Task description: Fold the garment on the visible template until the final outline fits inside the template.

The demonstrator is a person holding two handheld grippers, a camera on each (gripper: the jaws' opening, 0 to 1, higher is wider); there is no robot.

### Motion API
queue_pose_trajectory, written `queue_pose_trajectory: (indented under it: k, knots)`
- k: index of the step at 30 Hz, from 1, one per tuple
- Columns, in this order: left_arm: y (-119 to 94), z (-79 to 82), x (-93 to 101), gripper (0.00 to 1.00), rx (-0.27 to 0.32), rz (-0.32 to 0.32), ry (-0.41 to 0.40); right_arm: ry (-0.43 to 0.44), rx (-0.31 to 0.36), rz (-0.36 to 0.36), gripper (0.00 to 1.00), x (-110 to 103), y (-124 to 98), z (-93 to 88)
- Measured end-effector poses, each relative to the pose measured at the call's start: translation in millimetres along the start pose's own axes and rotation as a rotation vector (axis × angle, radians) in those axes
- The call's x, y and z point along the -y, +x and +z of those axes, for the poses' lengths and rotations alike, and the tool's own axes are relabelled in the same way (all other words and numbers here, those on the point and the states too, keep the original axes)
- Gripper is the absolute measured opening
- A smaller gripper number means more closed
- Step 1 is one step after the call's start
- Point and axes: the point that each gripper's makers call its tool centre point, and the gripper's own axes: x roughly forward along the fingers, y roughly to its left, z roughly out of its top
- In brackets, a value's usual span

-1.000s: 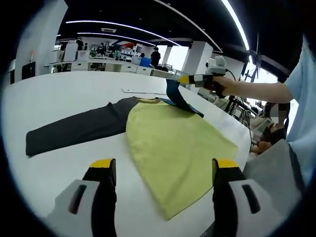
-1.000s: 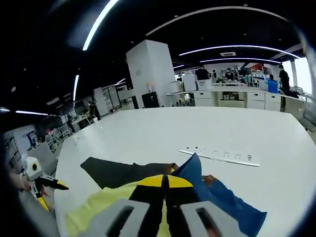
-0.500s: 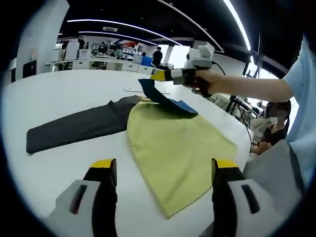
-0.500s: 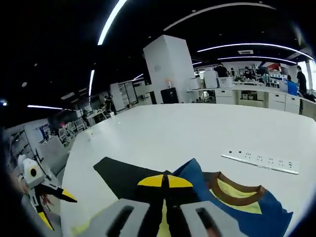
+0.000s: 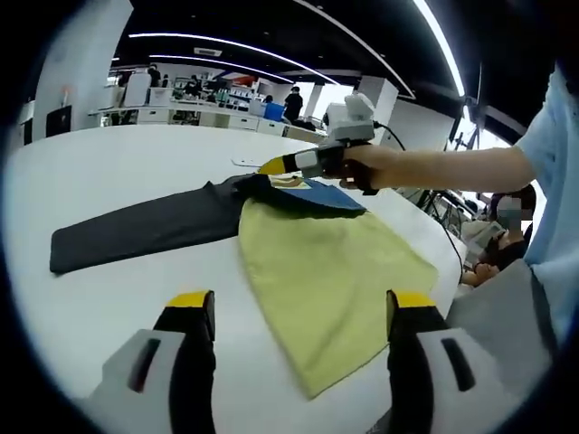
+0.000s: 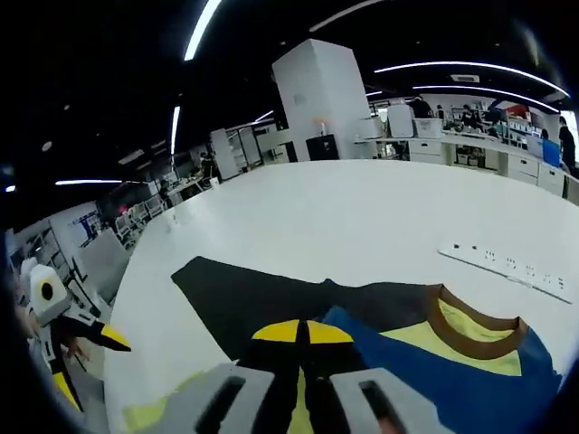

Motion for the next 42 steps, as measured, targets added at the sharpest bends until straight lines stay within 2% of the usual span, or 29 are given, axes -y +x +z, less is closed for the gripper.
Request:
queue_pose_trajectory:
  k: [5, 12, 26, 30, 33, 38, 42]
  knots:
    - [-3.0, 2.7, -4.4, 0.75, 0.022, 0.021, -0.013, 0.035, -0.03, 0.029, 0.0, -6.9, 12.5, -14.4]
    - [-3.0, 1.5, -6.2, 0.75, 0.029, 0.028, -0.03, 0.01, -0.061, 0.054, 0.0, -19.0, 19.7, -28.0]
    - [-1.0, -1.5, -3.9, 0.75, 0.018, 0.019, -0.027, 0.006, -0.047, 0.045, 0.01, -8.8, 5.2, -26.5]
    - [-0.8, -0.2, -2.6, 0.75, 0.022, 0.014, -0.025, -0.006, -0.05, 0.018, 0.15, -0.8, -3.6, -29.4]
    - [-0.7, -0.4, -2.9, 0.76, 0.02, 0.012, -0.029, 0.009, -0.052, 0.01, 0.32, 3.5, -9.5, -29.4]
    - [-1.1, 3.0, -1.0, 0.76, 0.035, 0.002, -0.032, -0.032, -0.077, 0.007, 0.59, 7.7, -19.4, -36.1]
    - [-3.0, 5.9, -1.3, 0.76, 0.046, 0.004, -0.037, -0.043, -0.09, -0.023, 0.71, 16.0, -27.3, -39.7]
